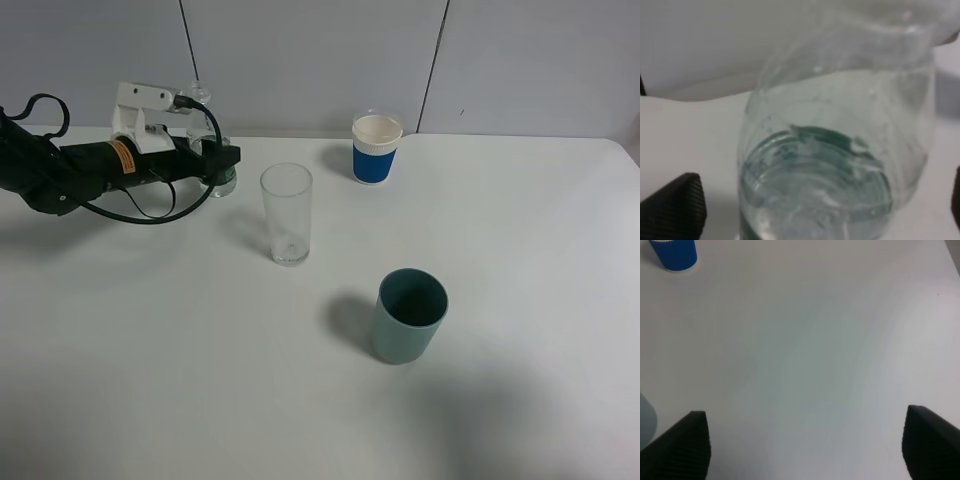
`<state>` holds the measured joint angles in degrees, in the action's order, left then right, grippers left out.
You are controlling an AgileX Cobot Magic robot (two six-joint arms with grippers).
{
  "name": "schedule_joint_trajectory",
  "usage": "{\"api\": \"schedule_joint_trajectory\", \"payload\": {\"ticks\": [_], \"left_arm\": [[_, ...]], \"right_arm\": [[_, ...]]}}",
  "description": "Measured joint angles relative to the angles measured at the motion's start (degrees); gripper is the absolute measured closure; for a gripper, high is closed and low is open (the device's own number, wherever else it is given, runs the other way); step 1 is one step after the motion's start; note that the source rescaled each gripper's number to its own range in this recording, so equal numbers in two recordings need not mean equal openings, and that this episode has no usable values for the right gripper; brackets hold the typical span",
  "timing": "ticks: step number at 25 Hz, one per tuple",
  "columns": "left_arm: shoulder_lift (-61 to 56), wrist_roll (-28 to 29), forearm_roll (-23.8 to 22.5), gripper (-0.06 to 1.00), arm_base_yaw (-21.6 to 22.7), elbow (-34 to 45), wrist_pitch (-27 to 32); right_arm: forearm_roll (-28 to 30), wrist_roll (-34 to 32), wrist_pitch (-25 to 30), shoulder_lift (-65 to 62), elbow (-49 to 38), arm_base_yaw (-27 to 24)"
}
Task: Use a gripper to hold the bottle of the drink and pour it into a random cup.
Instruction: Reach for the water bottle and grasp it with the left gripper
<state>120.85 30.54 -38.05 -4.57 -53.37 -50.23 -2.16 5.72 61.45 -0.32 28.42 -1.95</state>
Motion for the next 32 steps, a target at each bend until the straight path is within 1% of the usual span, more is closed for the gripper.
{"api": "schedule_joint_trajectory", "payload": {"ticks": [9, 24, 25, 26, 27, 28, 29, 30, 32], "left_arm": [[3.2, 0.17, -1.12, -0.06, -0.16, -3.61, -0.89], [3.71, 0.17, -1.31, -0.05, -1.12, -3.8, -1.01], [3.71, 0.17, -1.31, 0.0, -1.19, -3.8, -1.01], [3.71, 0.17, -1.31, 0.11, -1.31, -3.8, -1.01], [3.72, 0.29, -1.31, 0.29, -1.37, -3.8, -1.01], [3.77, 0.66, -1.26, 0.53, -1.37, -3.8, -1.01], [3.77, 0.86, -1.36, 0.75, -1.37, -3.8, -0.99], [3.77, 1.17, -1.51, 0.93, -1.37, -3.8, -1.09], [3.84, 1.73, -1.82, 0.94, -1.56, -3.8, -1.17]], "right_arm": [[0.0, 0.0, 0.0, 0.0, 0.0, 0.0], [0.0, 0.0, 0.0, 0.0, 0.0, 0.0], [0.0, 0.0, 0.0, 0.0, 0.0, 0.0], [0.0, 0.0, 0.0, 0.0, 0.0, 0.0], [0.0, 0.0, 0.0, 0.0, 0.0, 0.0], [0.0, 0.0, 0.0, 0.0, 0.0, 0.0], [0.0, 0.0, 0.0, 0.0, 0.0, 0.0], [0.0, 0.0, 0.0, 0.0, 0.0, 0.0], [0.0, 0.0, 0.0, 0.0, 0.0, 0.0]]}}
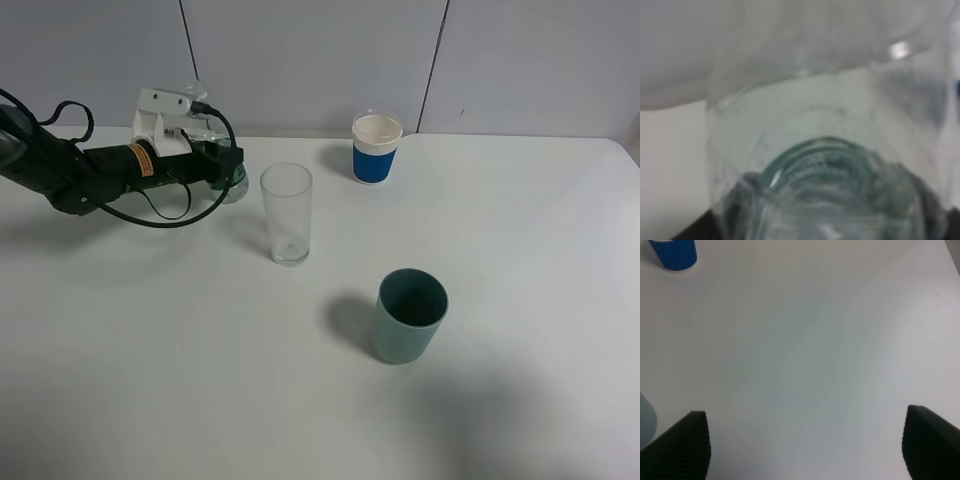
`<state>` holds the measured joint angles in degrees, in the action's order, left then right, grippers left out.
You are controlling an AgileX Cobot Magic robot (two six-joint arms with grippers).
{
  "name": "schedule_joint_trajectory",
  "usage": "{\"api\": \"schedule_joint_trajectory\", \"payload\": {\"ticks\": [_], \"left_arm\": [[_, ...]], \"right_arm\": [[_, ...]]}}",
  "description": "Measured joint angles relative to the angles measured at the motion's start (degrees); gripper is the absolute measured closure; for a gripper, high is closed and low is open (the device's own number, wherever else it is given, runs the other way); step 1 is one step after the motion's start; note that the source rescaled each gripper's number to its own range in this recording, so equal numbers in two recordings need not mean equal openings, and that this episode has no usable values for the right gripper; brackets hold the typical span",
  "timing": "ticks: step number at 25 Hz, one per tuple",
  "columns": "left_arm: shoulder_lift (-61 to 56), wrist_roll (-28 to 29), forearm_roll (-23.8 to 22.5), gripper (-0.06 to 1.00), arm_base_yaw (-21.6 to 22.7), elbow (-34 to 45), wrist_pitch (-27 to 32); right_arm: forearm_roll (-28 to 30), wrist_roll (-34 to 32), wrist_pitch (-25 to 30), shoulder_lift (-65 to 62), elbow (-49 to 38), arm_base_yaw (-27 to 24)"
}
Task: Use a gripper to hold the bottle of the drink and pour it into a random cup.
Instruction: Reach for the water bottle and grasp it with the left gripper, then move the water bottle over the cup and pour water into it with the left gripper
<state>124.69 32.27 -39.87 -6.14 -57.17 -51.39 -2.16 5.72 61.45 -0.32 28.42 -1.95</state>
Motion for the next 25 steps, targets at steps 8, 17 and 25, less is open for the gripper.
{"api": "schedule_joint_trajectory", "payload": {"ticks": [8, 17, 25], "left_arm": [[0.0, 0.88, -0.41, 0.91, 0.0, 0.0, -0.11], [-1.73, -0.55, -1.08, 0.91, 0.0, 0.0, 3.07], [-8.81, -2.05, -3.15, 0.91, 0.0, 0.1, 9.32]], "right_arm": [[0.0, 0.0, 0.0, 0.0, 0.0, 0.0], [0.0, 0.0, 0.0, 0.0, 0.0, 0.0], [0.0, 0.0, 0.0, 0.0, 0.0, 0.0]]}}
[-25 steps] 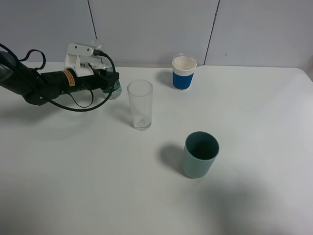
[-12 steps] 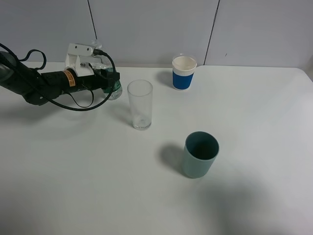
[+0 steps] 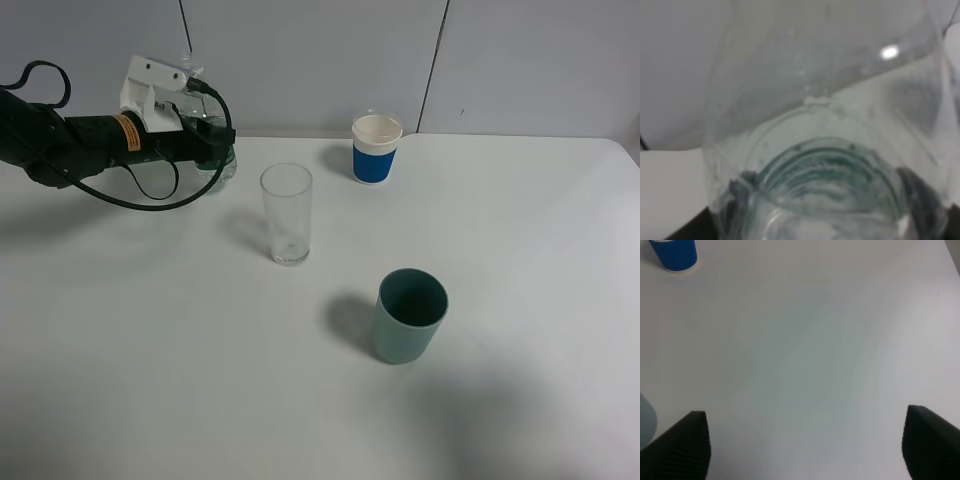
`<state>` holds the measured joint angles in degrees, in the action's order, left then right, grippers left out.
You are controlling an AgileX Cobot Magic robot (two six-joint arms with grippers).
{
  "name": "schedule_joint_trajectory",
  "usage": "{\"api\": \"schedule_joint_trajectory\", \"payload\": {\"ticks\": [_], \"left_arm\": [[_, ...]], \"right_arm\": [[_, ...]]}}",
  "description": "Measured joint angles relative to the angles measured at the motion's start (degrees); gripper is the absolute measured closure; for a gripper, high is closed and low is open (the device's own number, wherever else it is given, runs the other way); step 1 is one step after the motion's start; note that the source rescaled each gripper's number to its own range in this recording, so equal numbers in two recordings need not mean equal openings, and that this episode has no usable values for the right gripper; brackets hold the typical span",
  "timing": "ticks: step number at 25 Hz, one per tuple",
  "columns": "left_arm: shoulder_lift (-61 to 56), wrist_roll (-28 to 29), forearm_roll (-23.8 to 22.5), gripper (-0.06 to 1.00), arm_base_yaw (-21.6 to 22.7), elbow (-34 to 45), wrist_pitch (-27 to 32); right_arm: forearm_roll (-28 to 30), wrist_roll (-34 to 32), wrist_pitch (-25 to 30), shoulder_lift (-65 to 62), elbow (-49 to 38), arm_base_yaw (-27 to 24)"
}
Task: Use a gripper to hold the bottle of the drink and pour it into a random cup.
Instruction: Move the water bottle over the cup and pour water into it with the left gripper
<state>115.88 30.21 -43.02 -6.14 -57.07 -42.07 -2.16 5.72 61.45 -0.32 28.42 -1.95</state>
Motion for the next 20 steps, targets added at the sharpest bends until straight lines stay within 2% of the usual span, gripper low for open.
{"api": "schedule_joint_trajectory", "payload": {"ticks": [4, 12, 20], "left_arm": [[-3.08, -0.13, -0.02, 0.9, 0.0, 0.13, 3.05], [-11.62, -2.48, 0.36, 0.9, 0.67, 4.98, 3.54], [-18.71, -6.53, 4.62, 0.9, 3.59, 12.44, 7.54]], "right_arm": [[0.0, 0.0, 0.0, 0.0, 0.0, 0.0], [0.0, 0.0, 0.0, 0.0, 0.0, 0.0], [0.0, 0.0, 0.0, 0.0, 0.0, 0.0]]}}
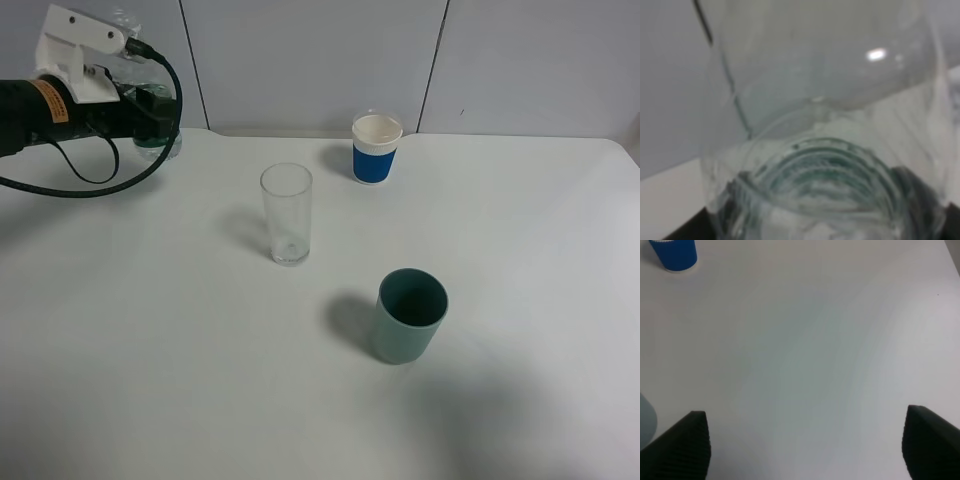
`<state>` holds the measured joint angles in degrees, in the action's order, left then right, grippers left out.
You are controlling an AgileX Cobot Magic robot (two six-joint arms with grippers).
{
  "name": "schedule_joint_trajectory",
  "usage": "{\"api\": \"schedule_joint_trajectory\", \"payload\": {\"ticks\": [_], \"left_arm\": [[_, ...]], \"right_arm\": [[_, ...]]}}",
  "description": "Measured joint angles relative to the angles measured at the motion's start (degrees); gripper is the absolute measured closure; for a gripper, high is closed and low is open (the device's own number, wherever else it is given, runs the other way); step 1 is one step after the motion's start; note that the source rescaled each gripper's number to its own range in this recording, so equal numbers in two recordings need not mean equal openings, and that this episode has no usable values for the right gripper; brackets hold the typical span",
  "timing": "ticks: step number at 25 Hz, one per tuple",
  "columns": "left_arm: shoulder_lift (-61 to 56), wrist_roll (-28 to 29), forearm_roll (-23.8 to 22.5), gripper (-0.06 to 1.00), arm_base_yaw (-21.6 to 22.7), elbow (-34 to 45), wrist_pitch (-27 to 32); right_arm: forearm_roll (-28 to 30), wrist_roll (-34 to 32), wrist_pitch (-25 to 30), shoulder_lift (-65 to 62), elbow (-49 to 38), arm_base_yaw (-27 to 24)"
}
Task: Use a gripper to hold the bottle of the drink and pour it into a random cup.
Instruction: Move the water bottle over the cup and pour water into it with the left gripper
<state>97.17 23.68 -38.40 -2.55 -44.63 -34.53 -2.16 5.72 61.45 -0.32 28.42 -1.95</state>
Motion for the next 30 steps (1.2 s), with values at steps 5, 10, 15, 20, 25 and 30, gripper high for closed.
{"api": "schedule_joint_trajectory", "payload": {"ticks": [5, 10, 15, 20, 25, 30], "left_arm": [[-4.52, -1.92, 4.49, 0.9, 1.58, 4.02, 2.98], [-9.28, -5.7, 10.38, 0.9, 1.94, 8.7, 3.16], [-13.33, -8.18, 16.76, 0.9, 1.94, 13.41, 3.16], [-16.6, -11.69, 23.09, 0.9, 1.94, 18.5, 3.16], [-20.43, -12.53, 24.41, 0.9, 0.89, 22.66, 3.16], [-23.19, -12.77, 26.16, 0.9, -3.04, 25.09, 4.23]], "right_arm": [[0.0, 0.0, 0.0, 0.0, 0.0, 0.0], [0.0, 0.0, 0.0, 0.0, 0.0, 0.0], [0.0, 0.0, 0.0, 0.0, 0.0, 0.0], [0.0, 0.0, 0.0, 0.0, 0.0, 0.0], [0.0, 0.0, 0.0, 0.0, 0.0, 0.0], [0.0, 0.0, 0.0, 0.0, 0.0, 0.0]]}}
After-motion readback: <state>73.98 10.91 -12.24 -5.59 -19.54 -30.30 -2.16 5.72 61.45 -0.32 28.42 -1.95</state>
